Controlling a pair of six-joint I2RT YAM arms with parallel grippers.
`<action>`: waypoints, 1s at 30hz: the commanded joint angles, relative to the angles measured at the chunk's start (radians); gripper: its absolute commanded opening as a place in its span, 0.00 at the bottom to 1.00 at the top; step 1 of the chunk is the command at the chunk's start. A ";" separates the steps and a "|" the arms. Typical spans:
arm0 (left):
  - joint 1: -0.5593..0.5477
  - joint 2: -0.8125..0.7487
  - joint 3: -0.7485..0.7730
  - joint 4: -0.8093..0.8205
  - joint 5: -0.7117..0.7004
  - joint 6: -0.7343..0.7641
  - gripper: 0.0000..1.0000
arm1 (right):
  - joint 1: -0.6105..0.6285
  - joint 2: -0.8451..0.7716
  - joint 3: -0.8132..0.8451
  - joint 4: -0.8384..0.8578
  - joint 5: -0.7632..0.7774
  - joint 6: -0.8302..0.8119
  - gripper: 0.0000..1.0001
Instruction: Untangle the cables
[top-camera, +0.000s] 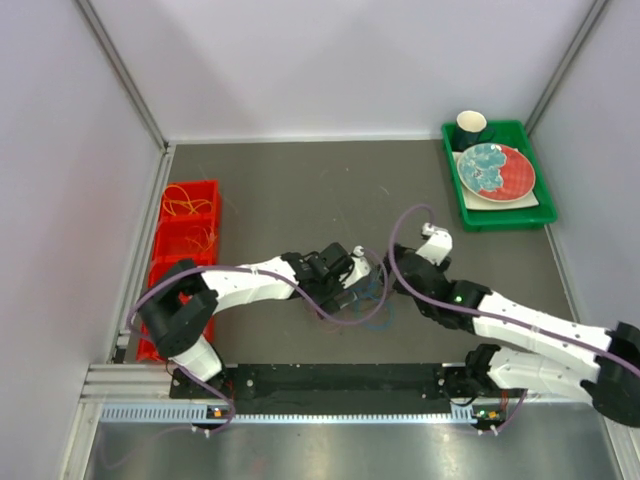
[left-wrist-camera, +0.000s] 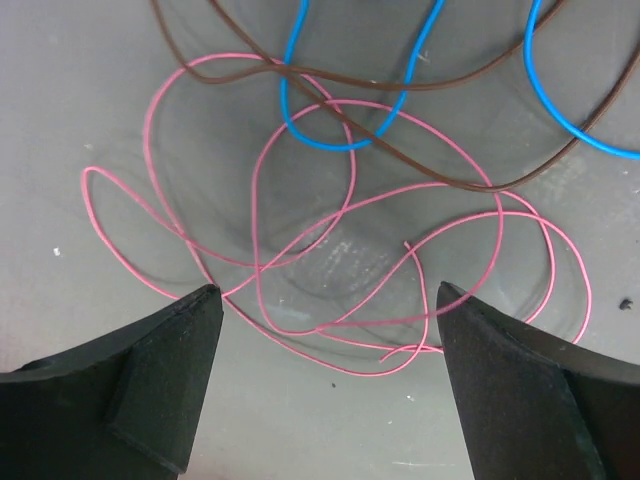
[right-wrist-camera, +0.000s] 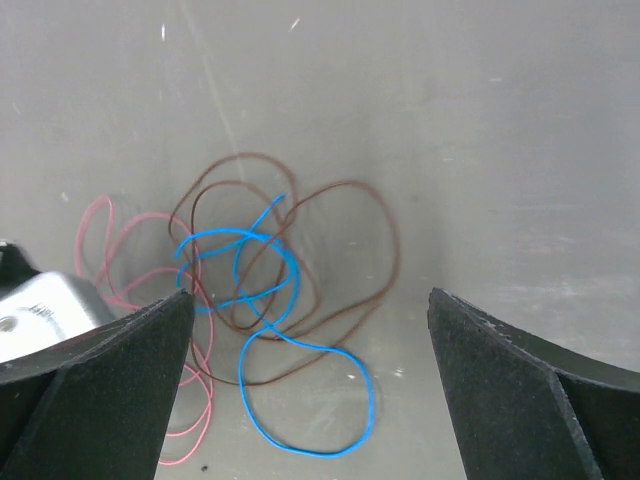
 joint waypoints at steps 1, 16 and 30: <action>0.007 0.052 0.059 0.027 0.018 0.040 0.91 | -0.025 -0.232 -0.093 0.003 0.105 0.109 0.99; 0.162 0.128 0.153 -0.023 0.187 0.068 0.87 | -0.074 -0.220 -0.138 0.073 0.014 0.073 0.99; 0.179 0.285 0.259 -0.124 0.260 0.031 0.00 | -0.076 -0.183 -0.121 0.095 -0.012 0.053 0.99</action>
